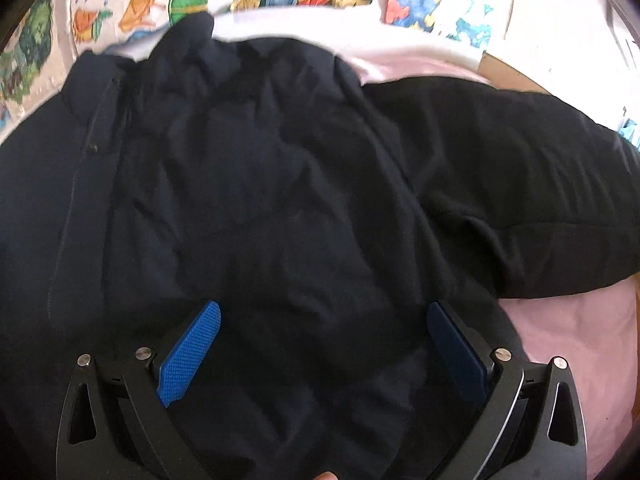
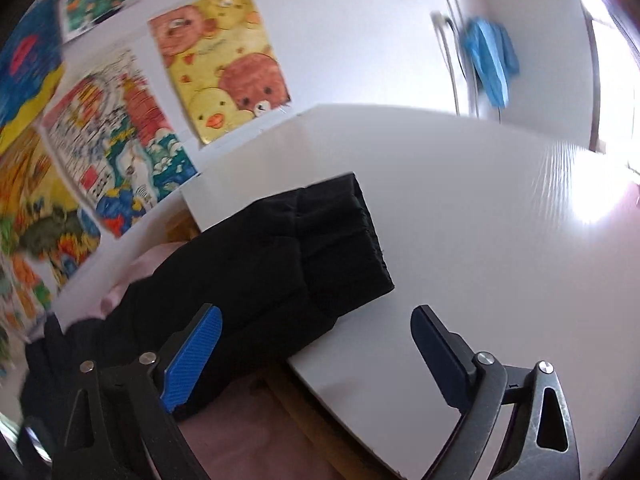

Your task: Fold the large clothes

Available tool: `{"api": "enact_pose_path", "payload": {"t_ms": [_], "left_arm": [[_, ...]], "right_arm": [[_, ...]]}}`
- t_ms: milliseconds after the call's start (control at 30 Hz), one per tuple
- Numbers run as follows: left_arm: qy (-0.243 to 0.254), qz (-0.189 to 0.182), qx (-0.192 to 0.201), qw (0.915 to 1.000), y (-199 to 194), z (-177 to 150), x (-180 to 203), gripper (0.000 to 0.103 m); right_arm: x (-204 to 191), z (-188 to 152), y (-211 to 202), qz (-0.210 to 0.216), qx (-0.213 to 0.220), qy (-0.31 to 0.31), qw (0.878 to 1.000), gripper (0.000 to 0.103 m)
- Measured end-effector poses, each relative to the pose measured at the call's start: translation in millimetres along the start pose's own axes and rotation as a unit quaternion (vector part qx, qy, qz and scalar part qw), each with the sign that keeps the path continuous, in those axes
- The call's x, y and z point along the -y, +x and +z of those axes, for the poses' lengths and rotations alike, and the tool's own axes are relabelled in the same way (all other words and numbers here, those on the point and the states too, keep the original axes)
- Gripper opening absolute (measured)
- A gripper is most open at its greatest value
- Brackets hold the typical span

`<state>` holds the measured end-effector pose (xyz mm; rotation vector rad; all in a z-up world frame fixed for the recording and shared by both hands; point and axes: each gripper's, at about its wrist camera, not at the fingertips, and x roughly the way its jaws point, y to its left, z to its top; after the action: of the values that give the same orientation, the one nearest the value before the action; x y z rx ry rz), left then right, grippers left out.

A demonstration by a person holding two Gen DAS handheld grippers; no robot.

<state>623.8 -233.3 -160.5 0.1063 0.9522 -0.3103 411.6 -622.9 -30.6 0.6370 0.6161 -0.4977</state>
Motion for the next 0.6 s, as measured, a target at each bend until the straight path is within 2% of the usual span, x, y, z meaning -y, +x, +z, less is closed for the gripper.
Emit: {"api": "enact_pose_path", "payload": {"t_ms": [33, 167, 267, 367, 467, 600], "left_arm": [[-0.002, 0.0, -0.007, 1.0, 4.4, 1.3, -2.9, 0.102], [-0.014, -0.016, -0.009, 0.9997, 6.8, 5.4, -16.4, 0.101], [-0.025, -0.043, -0.009, 0.9987, 4.4, 9.6, -31.3, 0.101], [-0.044, -0.078, -0.009, 0.996, -3.4, 12.3, -48.6, 0.101], [-0.061, -0.108, -0.019, 0.9921, -9.6, 16.4, -70.5, 0.101], [-0.075, -0.129, -0.021, 0.9886, -27.6, 21.6, -105.0, 0.101]], "right_arm": [[0.5, 2.6, 3.3, 0.002, -0.002, 0.008, 1.0, 0.082], [2.2, 12.2, 16.4, -0.001, -0.012, 0.056, 0.998, 0.043], [-7.6, 17.8, 10.6, 0.001, 0.005, 0.054, 0.999, 0.021], [-26.0, 22.5, -7.9, 0.014, 0.037, 0.024, 0.999, 0.015], [-49.8, 24.3, -27.7, 0.033, 0.071, -0.016, 0.997, 0.014], [-94.2, 19.2, -60.8, 0.063, 0.126, -0.092, 0.986, 0.013]]}}
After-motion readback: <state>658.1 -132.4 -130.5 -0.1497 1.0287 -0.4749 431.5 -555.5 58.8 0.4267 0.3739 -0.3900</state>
